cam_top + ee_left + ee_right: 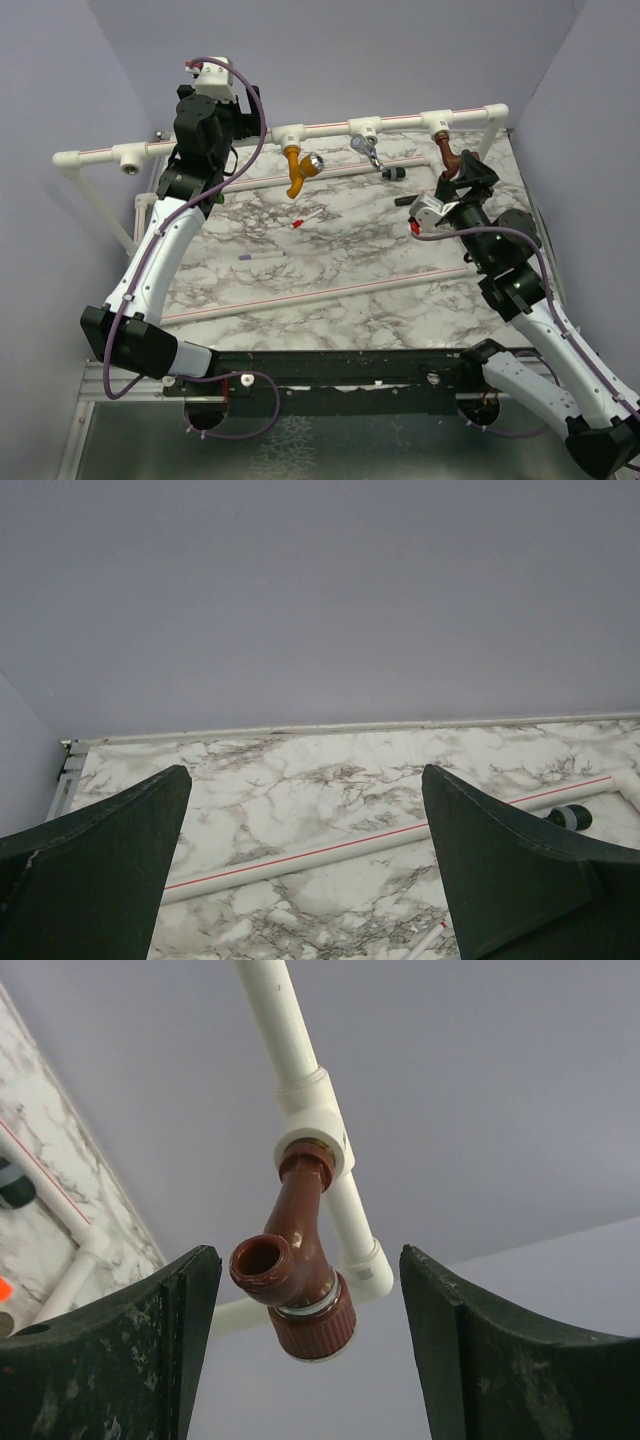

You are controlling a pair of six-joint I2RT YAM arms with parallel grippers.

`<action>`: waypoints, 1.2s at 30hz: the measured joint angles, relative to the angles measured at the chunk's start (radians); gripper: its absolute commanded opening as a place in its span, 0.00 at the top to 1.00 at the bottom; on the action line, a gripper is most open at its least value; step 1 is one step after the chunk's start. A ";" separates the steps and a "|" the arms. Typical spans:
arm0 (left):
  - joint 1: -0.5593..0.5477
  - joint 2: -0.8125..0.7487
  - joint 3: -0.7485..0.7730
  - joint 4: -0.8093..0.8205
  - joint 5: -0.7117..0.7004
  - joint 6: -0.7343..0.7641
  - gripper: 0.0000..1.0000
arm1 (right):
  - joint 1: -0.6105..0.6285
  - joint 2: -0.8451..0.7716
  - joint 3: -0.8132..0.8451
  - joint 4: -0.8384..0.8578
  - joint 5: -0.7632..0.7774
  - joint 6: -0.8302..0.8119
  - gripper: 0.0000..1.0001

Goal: Install the water faucets

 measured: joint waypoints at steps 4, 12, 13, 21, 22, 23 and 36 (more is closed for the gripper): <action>0.000 0.000 0.000 0.000 0.000 0.000 0.01 | 0.010 0.045 -0.011 0.080 0.060 -0.058 0.27; 0.000 0.000 0.000 0.000 0.000 0.000 0.01 | 0.030 0.162 -0.008 0.185 0.185 -0.113 0.40; 0.000 0.000 0.000 0.000 0.000 0.000 0.01 | 0.030 0.174 -0.005 0.188 0.198 -0.115 0.43; 0.000 0.000 0.000 0.000 0.000 0.000 0.01 | 0.035 0.215 0.024 0.220 0.286 -0.087 0.68; 0.000 0.000 0.000 0.000 0.001 0.000 0.01 | 0.036 0.215 0.024 0.225 0.291 -0.079 0.73; 0.000 0.000 0.000 0.000 0.001 0.000 0.01 | 0.037 0.216 0.024 0.225 0.294 -0.065 0.80; 0.000 0.000 0.000 0.000 0.001 0.000 0.01 | 0.038 0.219 0.026 0.248 0.311 0.239 0.99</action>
